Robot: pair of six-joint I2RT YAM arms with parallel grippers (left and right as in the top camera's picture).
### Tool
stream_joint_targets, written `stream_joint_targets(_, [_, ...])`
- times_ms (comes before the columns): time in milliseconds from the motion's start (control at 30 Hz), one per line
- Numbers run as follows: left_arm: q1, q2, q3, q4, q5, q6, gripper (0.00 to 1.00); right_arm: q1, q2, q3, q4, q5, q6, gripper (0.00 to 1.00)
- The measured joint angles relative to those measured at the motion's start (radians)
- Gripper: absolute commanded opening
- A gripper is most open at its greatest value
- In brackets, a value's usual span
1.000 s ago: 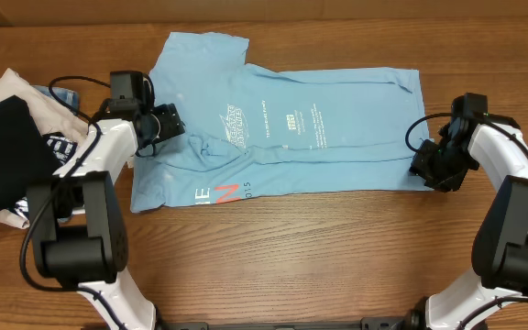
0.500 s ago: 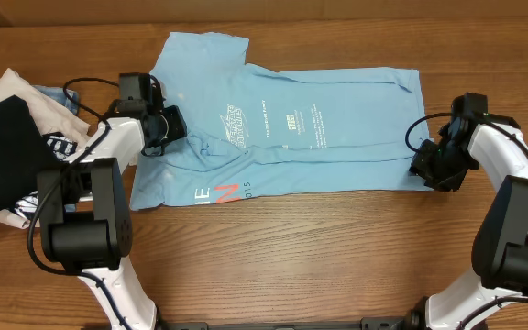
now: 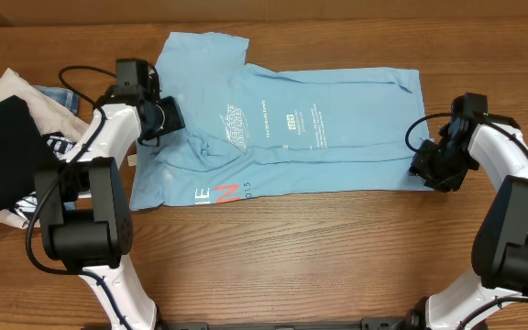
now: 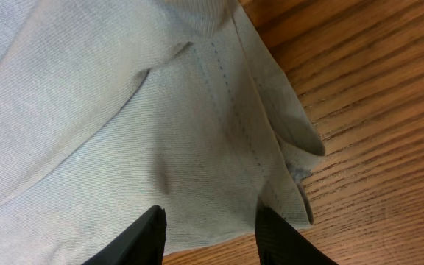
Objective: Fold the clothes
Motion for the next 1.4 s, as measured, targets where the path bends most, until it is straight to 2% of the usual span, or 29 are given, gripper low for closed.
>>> stream_joint_targets(300, [-0.005, 0.005, 0.020, 0.001, -0.021, 0.011, 0.56, 0.000, 0.000, 0.000, 0.000, 0.000, 0.000, 0.43])
stream_joint_targets(600, [-0.034, 0.049, 0.016, 0.023, -0.023, 0.011, 0.55, 0.000, 0.000, 0.000, 0.000, 0.000, 0.000, 0.43])
stream_joint_targets(667, [-0.034, 0.052, 0.015, 0.022, -0.023, 0.011, 0.52, 0.000, 0.000, 0.000, 0.000, 0.000, 0.000, 0.43])
stream_joint_targets(767, [-0.034, 0.052, 0.015, 0.019, -0.023, 0.011, 0.36, 0.000, 0.000, 0.000, 0.000, 0.000, 0.000, 0.43])
stream_joint_targets(800, [-0.034, 0.052, 0.015, 0.018, -0.024, 0.013, 0.24, 0.000, 0.000, 0.000, -0.001, 0.000, 0.000, 0.43])
stream_joint_targets(833, [-0.034, 0.052, 0.015, 0.016, -0.026, 0.018, 0.18, 0.000, 0.000, 0.000, -0.001, 0.000, 0.000, 0.43])
stream_joint_targets(867, [-0.034, 0.052, 0.015, 0.014, -0.026, 0.015, 0.04, 0.000, 0.000, 0.000, -0.001, 0.000, 0.000, 0.43])
stream_joint_targets(1167, [-0.020, 0.046, 0.019, -0.026, -0.052, 0.015, 0.04, 0.000, 0.000, 0.000, -0.001, 0.000, 0.000, 0.43])
stream_joint_targets(1400, [0.045, -0.050, 0.026, -0.030, -0.095, 0.014, 0.06, 0.000, 0.000, 0.000, 0.000, 0.000, 0.001, 0.43])
